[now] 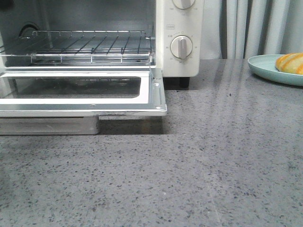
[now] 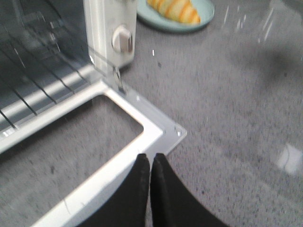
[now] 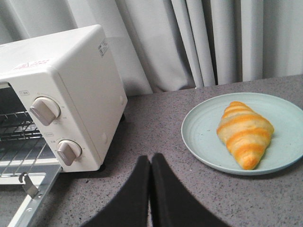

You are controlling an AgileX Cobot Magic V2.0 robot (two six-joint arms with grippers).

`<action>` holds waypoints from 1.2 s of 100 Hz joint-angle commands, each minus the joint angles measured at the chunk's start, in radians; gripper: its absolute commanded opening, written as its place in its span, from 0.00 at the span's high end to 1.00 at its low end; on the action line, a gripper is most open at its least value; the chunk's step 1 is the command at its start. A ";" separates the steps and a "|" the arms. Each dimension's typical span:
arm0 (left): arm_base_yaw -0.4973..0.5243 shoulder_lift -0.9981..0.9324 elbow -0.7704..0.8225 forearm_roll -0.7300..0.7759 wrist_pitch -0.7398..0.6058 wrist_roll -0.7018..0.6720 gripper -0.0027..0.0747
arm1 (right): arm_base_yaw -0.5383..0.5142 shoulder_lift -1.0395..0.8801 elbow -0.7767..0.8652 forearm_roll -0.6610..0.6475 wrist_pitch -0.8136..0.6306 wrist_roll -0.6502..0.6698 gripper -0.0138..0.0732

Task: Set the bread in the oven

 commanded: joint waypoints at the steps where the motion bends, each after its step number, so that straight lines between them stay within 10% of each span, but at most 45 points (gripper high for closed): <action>1: 0.003 -0.073 -0.033 -0.048 -0.062 -0.009 0.99 | -0.001 0.067 -0.107 -0.050 0.002 -0.007 0.90; 18: 0.003 -0.223 -0.033 -0.048 -0.114 -0.009 0.99 | -0.037 0.264 -0.369 -0.121 0.164 -0.007 0.84; 44: 0.003 -0.378 -0.033 -0.020 -0.160 -0.009 0.99 | -0.211 0.601 -0.693 -0.122 0.335 -0.007 0.31; 120: 0.003 -0.397 -0.033 -0.010 -0.133 -0.009 0.99 | -0.223 1.190 -0.727 -0.134 0.142 -0.005 0.43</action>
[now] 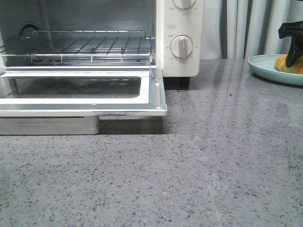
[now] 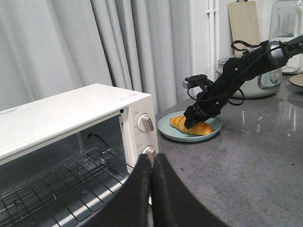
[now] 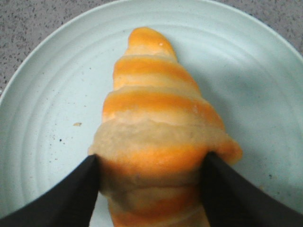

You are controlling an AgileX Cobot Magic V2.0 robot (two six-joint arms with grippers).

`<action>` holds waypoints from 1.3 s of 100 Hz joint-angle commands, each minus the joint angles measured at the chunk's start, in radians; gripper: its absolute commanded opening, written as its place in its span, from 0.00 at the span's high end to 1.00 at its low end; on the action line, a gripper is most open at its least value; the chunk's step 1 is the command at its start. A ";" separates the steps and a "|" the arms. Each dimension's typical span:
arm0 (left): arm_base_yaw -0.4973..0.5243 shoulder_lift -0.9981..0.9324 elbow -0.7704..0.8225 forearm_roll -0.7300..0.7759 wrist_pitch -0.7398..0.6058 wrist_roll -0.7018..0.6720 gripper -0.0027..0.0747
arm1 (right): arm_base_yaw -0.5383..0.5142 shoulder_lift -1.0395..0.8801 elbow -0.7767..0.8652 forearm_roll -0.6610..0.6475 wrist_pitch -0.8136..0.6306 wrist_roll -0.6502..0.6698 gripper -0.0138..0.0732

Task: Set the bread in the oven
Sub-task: 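Grasp the striped croissant on the blue plate with the right gripper, then carry the croissant with the right gripper onto the oven rack and release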

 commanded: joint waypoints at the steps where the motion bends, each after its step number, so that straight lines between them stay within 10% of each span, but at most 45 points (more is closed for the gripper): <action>1: 0.003 0.006 -0.032 -0.028 -0.036 -0.009 0.99 | -0.006 -0.001 -0.026 0.005 -0.024 -0.005 0.45; 18: 0.003 0.006 -0.032 -0.028 -0.035 -0.009 0.99 | -0.006 0.002 -0.026 0.012 0.028 -0.005 0.93; 50: 0.003 0.006 -0.032 -0.028 -0.035 -0.009 0.99 | 0.074 -0.248 -0.167 0.021 -0.088 -0.005 0.92; 97: 0.003 0.006 -0.032 -0.028 -0.035 -0.009 0.99 | 0.806 -0.307 -0.434 0.021 -0.146 -0.312 0.92; 130: 0.003 0.006 -0.032 -0.028 0.008 -0.009 0.99 | 0.906 -0.100 -0.434 0.021 -0.031 -0.312 0.92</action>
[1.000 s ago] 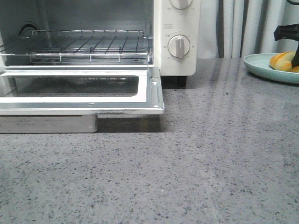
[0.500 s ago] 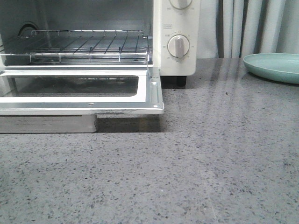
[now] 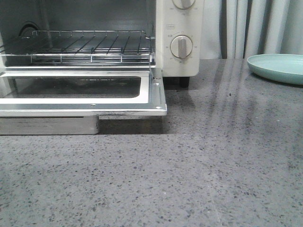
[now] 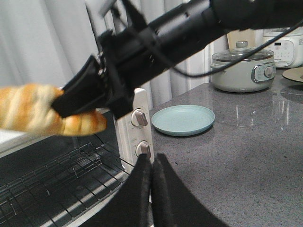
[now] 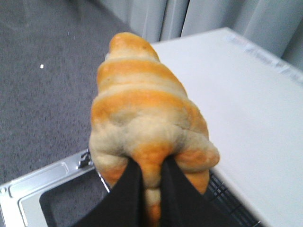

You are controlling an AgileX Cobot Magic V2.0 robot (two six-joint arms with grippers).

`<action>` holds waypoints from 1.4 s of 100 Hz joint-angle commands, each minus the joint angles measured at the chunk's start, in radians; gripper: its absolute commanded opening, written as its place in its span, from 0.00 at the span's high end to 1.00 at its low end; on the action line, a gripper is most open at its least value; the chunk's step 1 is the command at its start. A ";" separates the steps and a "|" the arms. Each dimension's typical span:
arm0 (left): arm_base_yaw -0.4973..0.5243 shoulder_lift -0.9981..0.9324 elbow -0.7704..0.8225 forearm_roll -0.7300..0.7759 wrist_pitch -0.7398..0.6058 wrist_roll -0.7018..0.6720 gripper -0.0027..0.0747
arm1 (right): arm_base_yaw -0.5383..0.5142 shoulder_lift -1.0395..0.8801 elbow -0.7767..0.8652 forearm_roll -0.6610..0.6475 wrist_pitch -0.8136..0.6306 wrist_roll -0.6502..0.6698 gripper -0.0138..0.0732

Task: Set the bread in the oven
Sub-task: 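Carry the croissant with the right gripper onto the oven rack and release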

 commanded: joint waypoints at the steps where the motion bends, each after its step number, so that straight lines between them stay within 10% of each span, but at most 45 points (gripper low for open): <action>1: 0.003 0.006 -0.032 -0.030 -0.027 -0.009 0.99 | 0.002 -0.007 -0.033 0.000 -0.050 -0.009 0.92; 52: 0.003 0.006 -0.032 -0.030 -0.010 -0.009 0.99 | -0.008 0.182 -0.033 -0.265 -0.128 -0.007 0.92; 103: 0.003 0.006 -0.032 -0.030 0.011 -0.009 0.99 | -0.021 0.190 -0.034 -0.261 -0.210 0.016 0.91; 131: 0.003 0.006 -0.032 -0.030 0.017 -0.009 0.99 | -0.021 0.190 -0.034 -0.238 -0.208 0.020 0.31; 140: 0.003 0.006 -0.032 -0.030 0.021 -0.009 0.99 | -0.019 0.186 -0.038 -0.219 -0.195 0.020 0.28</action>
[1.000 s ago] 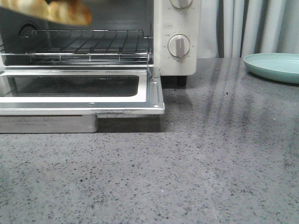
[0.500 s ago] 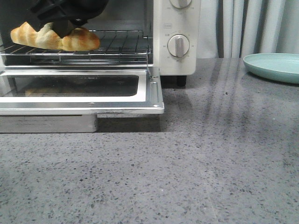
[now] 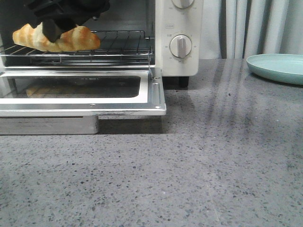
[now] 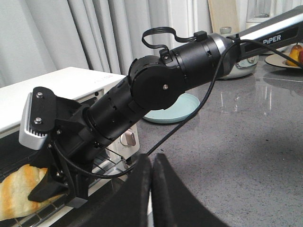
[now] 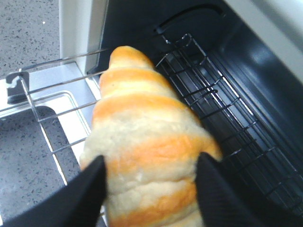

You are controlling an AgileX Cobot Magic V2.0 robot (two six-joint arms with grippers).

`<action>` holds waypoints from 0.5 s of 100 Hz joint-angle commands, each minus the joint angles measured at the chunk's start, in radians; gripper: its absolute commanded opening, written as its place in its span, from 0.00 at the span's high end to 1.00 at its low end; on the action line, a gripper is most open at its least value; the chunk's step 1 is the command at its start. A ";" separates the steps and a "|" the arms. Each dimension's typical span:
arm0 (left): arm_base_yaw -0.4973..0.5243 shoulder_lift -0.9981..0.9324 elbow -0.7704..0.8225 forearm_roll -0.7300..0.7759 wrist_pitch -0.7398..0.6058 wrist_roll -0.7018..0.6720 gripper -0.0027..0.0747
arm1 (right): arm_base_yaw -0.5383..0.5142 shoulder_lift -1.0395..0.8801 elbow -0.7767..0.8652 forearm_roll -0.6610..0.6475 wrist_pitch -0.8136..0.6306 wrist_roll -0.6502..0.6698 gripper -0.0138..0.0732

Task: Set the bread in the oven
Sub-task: 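Carry the croissant with the right gripper onto the oven rack and release, then withdraw the right gripper out of the oven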

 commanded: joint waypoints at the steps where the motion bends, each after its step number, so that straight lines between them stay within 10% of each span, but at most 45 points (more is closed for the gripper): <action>1: 0.003 0.006 -0.032 -0.035 -0.045 -0.009 0.99 | -0.011 -0.062 -0.038 -0.007 -0.102 -0.013 0.28; 50: 0.003 0.006 -0.032 -0.035 -0.068 -0.009 0.99 | 0.043 -0.180 -0.038 -0.003 0.011 -0.013 0.30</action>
